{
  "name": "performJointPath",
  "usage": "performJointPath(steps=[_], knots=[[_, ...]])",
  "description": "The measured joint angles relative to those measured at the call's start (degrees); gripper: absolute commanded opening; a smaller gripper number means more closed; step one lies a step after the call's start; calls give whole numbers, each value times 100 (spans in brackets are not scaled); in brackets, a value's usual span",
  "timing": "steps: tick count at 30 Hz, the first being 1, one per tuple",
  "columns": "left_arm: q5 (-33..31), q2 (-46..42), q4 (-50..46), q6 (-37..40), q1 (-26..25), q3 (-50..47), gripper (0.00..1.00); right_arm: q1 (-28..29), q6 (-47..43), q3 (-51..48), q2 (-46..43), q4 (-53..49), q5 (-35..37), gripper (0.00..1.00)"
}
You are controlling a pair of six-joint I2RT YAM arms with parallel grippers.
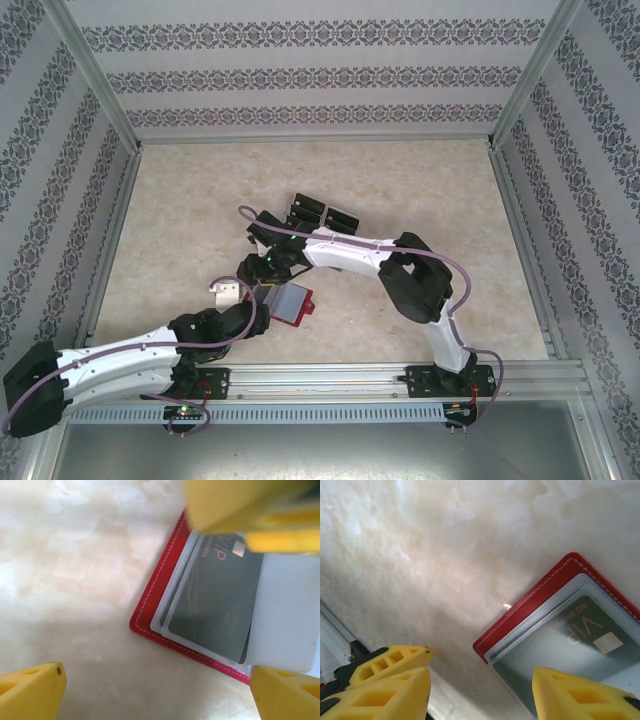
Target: Put the credit cards into the card holder
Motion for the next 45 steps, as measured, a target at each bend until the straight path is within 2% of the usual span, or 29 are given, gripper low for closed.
performJointPath(steps=[5,11,22,30,33,35,37,40,45], knots=[[-229,-181,-345,-208,0,90,98,-173,11,-404,-903,26,243,57],[-494,-66,-682,-409,4,247,100,-208,-105,-994,-1768,-166,881,57],[-634,238,-737,-334,63,656,100,452,-269,-1617,-1486,-1165,2417,57],[-662,142,-758,-212,131,664,100,546,-245,-2164,-1475,-1266,2806,54],[-662,160,-774,-199,131,686,100,546,-236,-2310,-1475,-1255,2811,43],[-662,188,-774,-181,131,710,100,546,-251,-2369,-1475,-1244,2809,31],[-662,219,-774,-157,131,732,100,546,-247,-2409,-1475,-1220,2811,15],[-658,280,-772,-105,131,756,100,544,-271,-2446,-1475,-1178,2811,0],[-658,398,-756,-15,131,835,100,457,-299,-2516,-1519,-1137,2809,0]])
